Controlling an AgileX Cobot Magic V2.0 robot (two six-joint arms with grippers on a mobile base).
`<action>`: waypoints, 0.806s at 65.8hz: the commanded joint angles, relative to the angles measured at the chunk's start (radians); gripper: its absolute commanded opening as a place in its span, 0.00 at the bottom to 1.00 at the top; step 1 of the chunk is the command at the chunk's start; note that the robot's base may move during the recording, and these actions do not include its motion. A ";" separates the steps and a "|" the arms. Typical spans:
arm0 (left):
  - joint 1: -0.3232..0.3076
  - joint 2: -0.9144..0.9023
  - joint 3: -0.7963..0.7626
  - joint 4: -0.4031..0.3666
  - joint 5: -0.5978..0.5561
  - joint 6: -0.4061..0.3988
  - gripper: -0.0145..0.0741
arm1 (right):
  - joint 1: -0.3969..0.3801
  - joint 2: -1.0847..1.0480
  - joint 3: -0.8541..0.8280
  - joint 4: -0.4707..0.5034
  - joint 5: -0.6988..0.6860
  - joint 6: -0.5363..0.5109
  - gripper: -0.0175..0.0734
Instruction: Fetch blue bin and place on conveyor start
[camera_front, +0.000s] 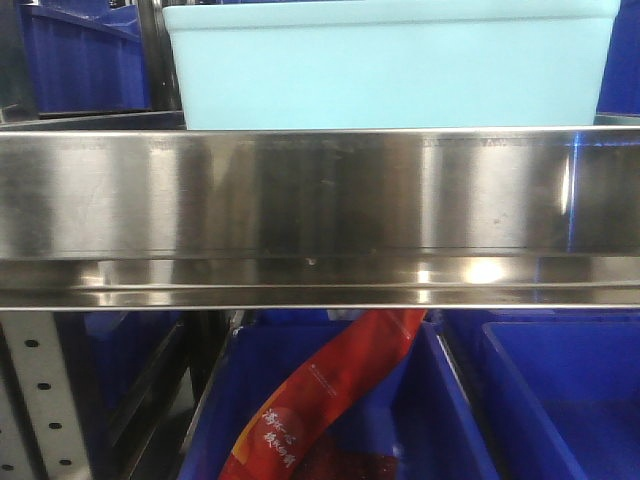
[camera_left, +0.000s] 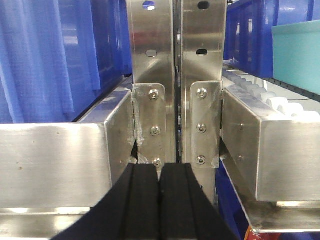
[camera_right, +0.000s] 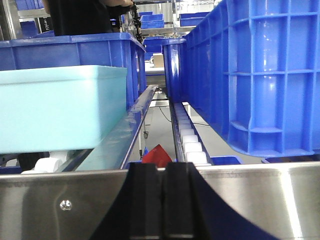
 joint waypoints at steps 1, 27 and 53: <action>-0.001 -0.003 -0.004 0.006 -0.013 0.000 0.04 | 0.001 -0.004 -0.001 0.001 -0.023 -0.006 0.02; -0.001 -0.003 -0.004 0.006 -0.018 0.000 0.04 | 0.001 -0.004 -0.001 0.001 -0.023 -0.006 0.02; -0.001 -0.003 -0.004 0.006 -0.216 0.000 0.04 | 0.001 -0.004 -0.001 0.001 -0.032 -0.006 0.02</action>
